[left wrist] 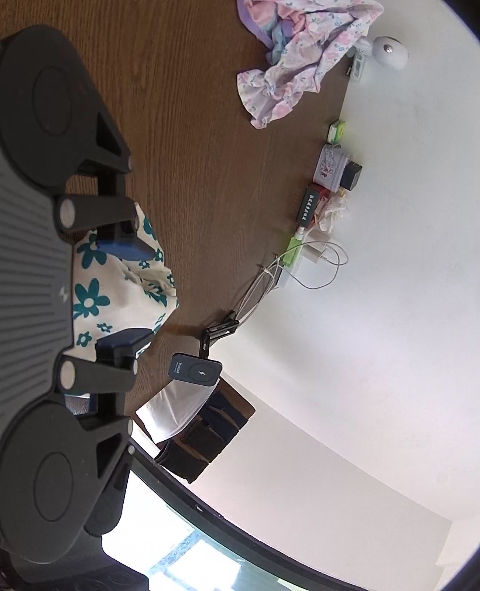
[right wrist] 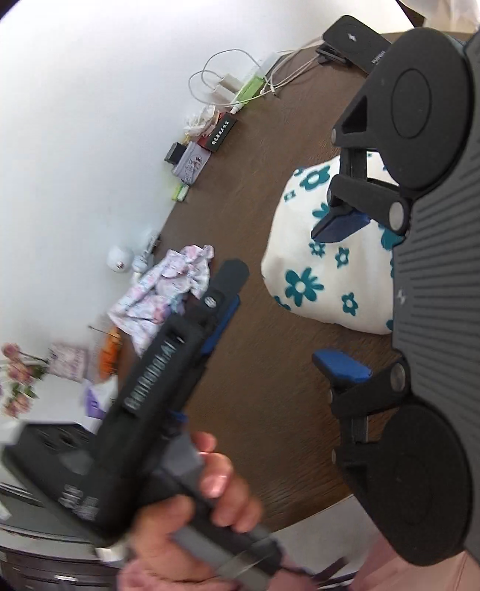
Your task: Fold clothes
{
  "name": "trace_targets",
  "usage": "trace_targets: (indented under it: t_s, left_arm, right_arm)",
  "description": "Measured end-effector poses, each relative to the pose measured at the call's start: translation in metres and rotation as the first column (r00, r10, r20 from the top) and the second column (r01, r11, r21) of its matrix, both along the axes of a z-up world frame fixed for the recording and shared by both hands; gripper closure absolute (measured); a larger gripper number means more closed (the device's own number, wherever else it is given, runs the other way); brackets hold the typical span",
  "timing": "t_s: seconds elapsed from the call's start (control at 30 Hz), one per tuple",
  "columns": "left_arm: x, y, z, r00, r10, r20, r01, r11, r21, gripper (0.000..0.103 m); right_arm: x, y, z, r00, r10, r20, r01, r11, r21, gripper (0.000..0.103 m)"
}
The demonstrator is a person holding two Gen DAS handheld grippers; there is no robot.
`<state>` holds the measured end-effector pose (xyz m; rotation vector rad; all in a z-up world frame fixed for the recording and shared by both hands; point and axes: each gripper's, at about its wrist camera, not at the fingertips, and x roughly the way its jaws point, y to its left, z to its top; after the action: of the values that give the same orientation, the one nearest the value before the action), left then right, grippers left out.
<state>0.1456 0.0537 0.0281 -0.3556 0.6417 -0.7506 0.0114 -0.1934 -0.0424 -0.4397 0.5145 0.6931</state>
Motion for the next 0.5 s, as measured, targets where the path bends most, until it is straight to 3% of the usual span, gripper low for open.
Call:
trace_targets:
  t_s: [0.07,0.17,0.23,0.3,0.37,0.5]
  left_arm:
    - [-0.004,-0.007,0.004,1.0,-0.01,0.013,0.009,1.0,0.005,0.064]
    - [-0.01,-0.022,0.003,1.0,-0.018,0.015,0.018,0.999,0.032,0.066]
    - [-0.011,-0.033,-0.003,1.0,-0.023,-0.009,0.023,0.999,0.043,0.067]
    - [-0.011,-0.043,-0.01,0.999,-0.025,-0.034,0.027,0.998,0.056,0.078]
    - [-0.007,-0.051,-0.019,0.998,-0.016,-0.062,0.021,0.997,0.074,0.087]
    - [0.006,-0.054,-0.032,0.995,0.022,-0.101,-0.011,0.994,0.108,0.096]
  right_arm:
    - [0.004,-0.029,0.017,0.999,-0.041,-0.008,0.041,0.995,0.096,0.032]
    - [0.025,-0.062,0.022,0.992,-0.12,-0.028,0.122,0.983,0.135,0.035]
    - [0.049,-0.079,0.016,0.989,-0.111,-0.098,0.128,0.973,0.191,0.059]
    - [0.073,-0.089,0.008,0.983,-0.075,-0.166,0.115,0.962,0.247,0.077]
    - [0.088,-0.093,-0.002,0.979,-0.063,-0.196,0.114,0.958,0.263,0.078]
    - [0.098,-0.093,-0.026,0.969,-0.079,-0.236,0.138,0.959,0.247,0.082]
